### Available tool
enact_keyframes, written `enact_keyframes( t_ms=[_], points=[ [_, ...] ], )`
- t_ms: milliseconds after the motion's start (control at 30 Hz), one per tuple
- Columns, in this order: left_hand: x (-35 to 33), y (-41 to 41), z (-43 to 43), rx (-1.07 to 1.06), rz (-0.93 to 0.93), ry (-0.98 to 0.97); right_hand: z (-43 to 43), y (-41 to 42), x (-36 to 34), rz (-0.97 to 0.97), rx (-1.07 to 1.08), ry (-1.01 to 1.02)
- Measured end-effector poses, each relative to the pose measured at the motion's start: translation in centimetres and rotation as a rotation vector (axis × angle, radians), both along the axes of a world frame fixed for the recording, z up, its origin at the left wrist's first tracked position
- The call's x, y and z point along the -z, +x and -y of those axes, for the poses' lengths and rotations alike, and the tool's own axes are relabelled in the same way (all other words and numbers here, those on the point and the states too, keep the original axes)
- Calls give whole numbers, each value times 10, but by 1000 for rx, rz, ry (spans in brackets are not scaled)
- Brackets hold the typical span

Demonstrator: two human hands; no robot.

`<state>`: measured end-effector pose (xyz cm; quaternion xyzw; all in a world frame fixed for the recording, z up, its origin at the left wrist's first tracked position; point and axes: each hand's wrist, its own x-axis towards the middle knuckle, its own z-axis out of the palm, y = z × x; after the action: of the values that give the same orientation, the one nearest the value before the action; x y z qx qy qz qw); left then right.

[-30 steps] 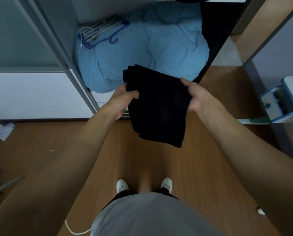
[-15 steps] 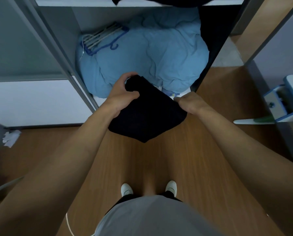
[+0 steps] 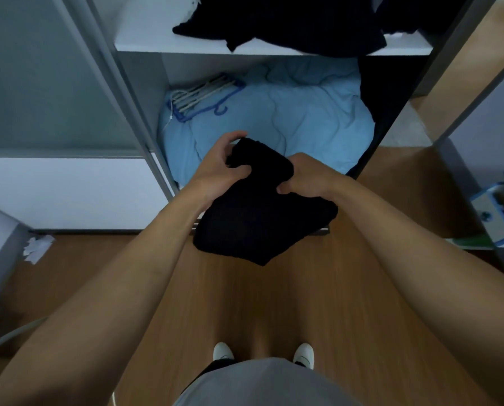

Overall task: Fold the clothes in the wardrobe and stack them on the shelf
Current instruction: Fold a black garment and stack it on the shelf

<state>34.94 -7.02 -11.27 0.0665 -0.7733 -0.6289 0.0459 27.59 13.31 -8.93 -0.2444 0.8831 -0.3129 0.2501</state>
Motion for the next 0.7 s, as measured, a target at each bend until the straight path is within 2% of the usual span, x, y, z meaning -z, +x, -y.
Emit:
enact_keyframes(
  t_ms=[100,167,233,300,433,533,600,700],
  points=[
    [10,9,25,-285,125,-84,20,4,-3,-119,35,80],
    [16,20,51,-399,399,67,33,8,-4,-269,58,164],
    [19,31,76,-234,691,385,45,15,-7,-447,69,196],
    [25,38,95,9,798,655,57,21,-8,-657,31,184],
    [32,42,105,156,738,981,77,38,-17,-971,-19,21],
    [32,39,110,181,553,1215,90,45,-23,-1027,-6,-41],
    [35,37,114,47,507,1235,100,41,-21,-928,60,42],
    [55,45,124,-294,584,1025,114,26,-16,-761,174,202]
  ],
)
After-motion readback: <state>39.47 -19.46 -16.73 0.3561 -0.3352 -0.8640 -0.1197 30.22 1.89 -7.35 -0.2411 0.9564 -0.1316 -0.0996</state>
